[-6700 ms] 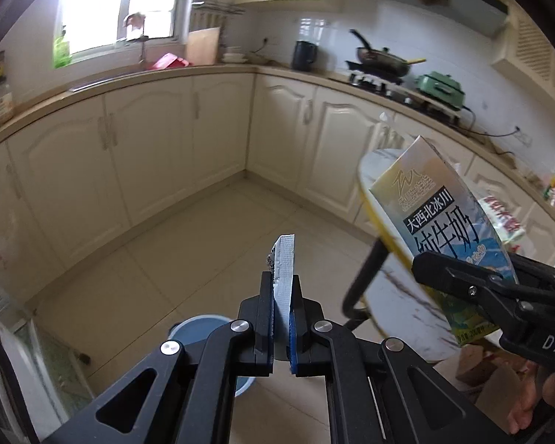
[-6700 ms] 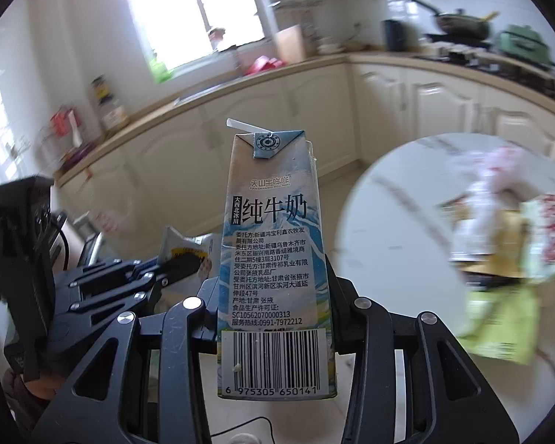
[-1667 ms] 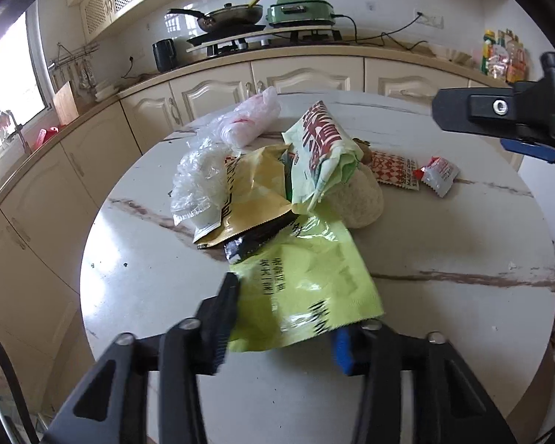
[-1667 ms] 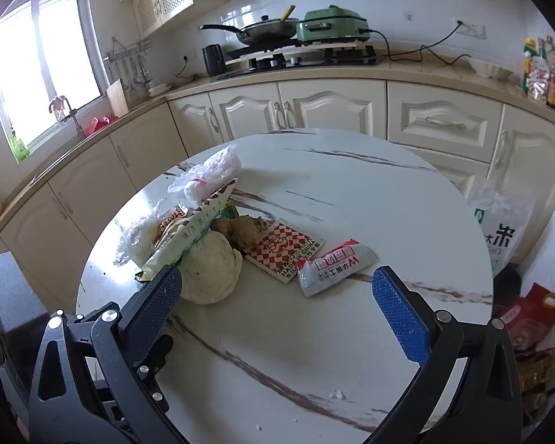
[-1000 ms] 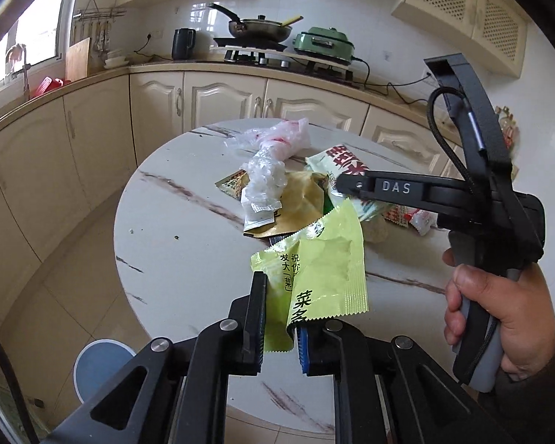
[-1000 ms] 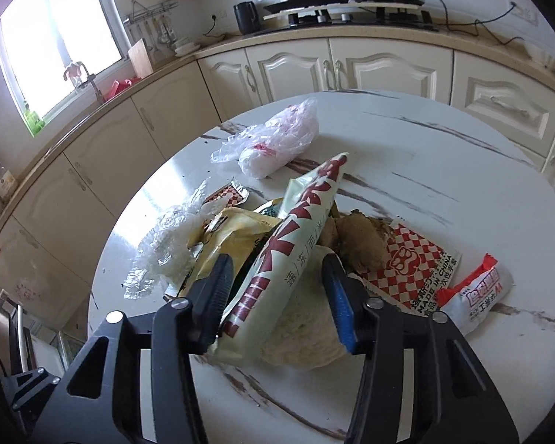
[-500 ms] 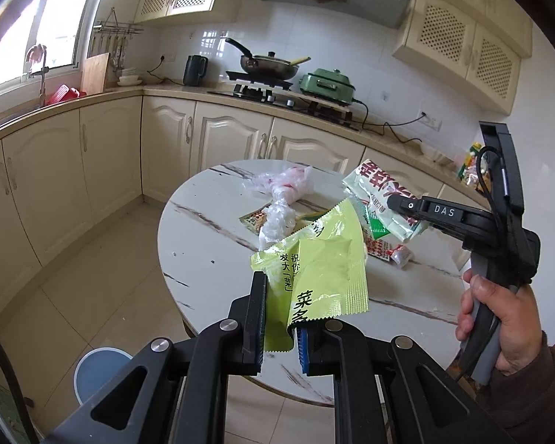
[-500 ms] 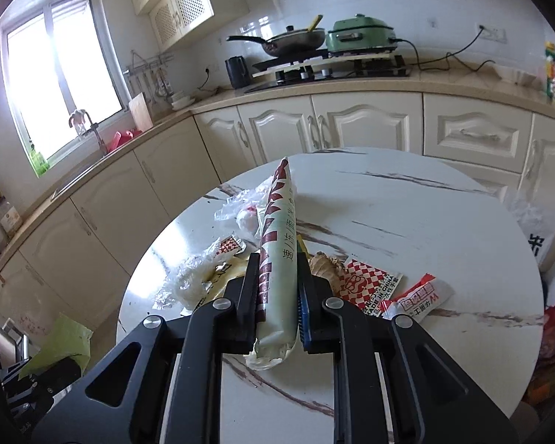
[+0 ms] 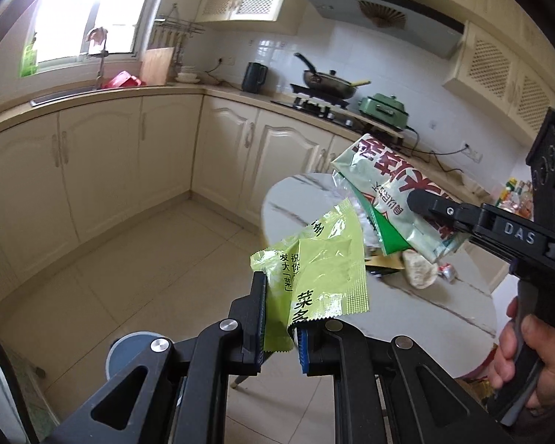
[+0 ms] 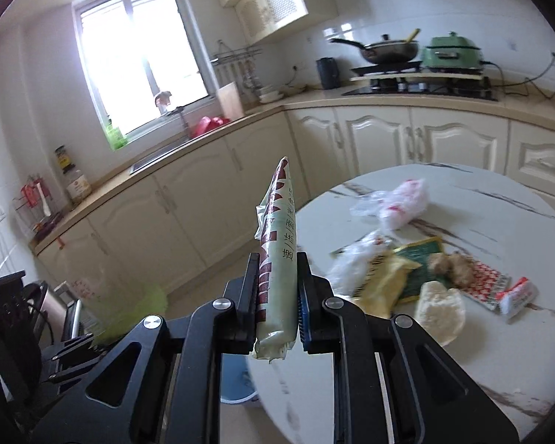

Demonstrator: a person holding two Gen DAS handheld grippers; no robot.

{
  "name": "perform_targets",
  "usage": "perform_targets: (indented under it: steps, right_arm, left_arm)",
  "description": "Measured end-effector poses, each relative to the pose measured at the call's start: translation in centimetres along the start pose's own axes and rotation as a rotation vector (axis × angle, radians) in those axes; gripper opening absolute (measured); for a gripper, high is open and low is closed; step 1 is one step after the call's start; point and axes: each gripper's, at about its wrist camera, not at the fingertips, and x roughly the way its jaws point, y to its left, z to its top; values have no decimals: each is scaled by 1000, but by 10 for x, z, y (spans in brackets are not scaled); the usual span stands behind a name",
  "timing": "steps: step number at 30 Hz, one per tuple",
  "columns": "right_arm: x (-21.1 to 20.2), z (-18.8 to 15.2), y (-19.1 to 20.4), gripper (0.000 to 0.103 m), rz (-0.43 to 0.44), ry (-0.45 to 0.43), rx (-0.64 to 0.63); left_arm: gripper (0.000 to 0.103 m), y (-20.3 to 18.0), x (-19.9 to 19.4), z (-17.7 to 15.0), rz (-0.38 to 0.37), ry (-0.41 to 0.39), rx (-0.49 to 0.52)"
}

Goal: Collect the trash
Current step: 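Carry both items over the blue bin and open both grippers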

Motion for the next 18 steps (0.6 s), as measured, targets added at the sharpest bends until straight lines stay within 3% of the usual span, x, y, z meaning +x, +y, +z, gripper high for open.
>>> perform_targets:
  steps: [6, 9, 18]
  right_arm:
    - [101, -48, 82, 17, 137, 187, -100]
    - [161, -84, 102, 17, 162, 304, -125]
    - [348, -207, 103, 17, 136, 636, -122]
  left_arm:
    - [10, 83, 11, -30, 131, 82, -104]
    - [10, 122, 32, -52, 188, 159, -154]
    - [11, 230, 140, -126, 268, 461, -270]
